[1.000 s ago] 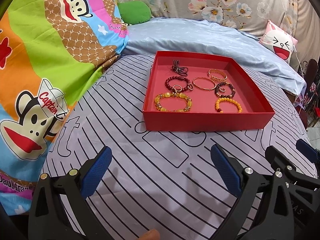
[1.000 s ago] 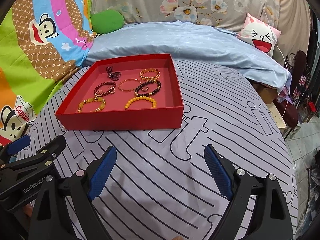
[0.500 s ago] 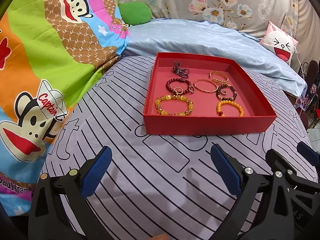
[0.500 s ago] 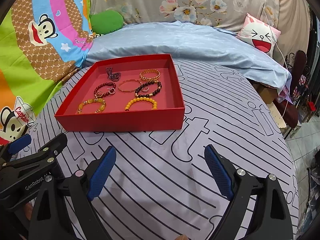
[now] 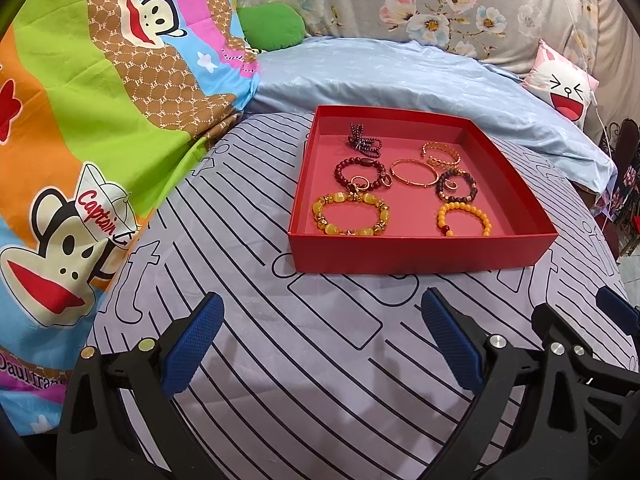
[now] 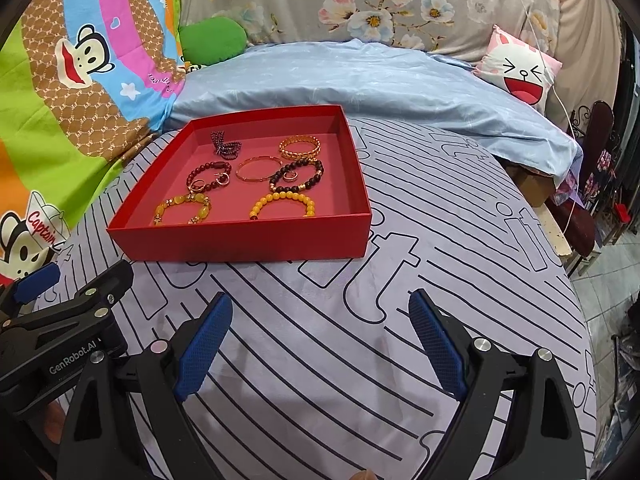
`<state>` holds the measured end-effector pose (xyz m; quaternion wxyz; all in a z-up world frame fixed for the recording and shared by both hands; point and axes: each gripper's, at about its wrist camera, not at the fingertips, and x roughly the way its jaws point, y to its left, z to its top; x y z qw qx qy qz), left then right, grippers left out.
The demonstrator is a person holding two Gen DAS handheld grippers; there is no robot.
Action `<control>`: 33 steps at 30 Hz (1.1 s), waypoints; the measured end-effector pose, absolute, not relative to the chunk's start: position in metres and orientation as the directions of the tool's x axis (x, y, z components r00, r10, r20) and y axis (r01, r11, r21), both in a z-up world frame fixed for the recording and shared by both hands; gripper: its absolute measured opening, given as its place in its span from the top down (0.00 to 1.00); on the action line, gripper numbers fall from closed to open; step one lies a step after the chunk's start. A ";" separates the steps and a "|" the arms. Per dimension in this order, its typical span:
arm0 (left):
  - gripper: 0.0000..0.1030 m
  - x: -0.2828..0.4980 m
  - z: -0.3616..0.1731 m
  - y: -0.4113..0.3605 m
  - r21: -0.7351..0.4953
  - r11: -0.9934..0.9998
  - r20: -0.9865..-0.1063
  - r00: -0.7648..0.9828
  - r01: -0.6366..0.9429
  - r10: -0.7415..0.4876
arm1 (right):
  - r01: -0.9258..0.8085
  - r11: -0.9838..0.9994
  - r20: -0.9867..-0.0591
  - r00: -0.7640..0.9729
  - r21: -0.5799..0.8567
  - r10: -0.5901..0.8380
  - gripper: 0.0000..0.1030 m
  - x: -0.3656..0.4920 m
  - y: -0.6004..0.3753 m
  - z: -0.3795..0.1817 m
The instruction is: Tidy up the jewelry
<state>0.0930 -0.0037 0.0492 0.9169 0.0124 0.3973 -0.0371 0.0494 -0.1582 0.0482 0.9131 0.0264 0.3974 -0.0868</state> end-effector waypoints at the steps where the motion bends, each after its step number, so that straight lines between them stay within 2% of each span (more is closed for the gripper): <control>1: 0.08 0.093 0.049 -0.003 -0.008 0.997 -0.730 0.681 0.077 -0.059 | 0.180 0.983 -0.731 0.669 -0.021 -0.138 0.17 0.049 -0.158 0.048; 33: 0.09 0.095 0.049 -0.006 0.004 0.996 -0.725 0.686 0.086 -0.056 | 0.182 0.983 -0.732 0.667 -0.019 -0.138 0.17 0.049 -0.159 0.047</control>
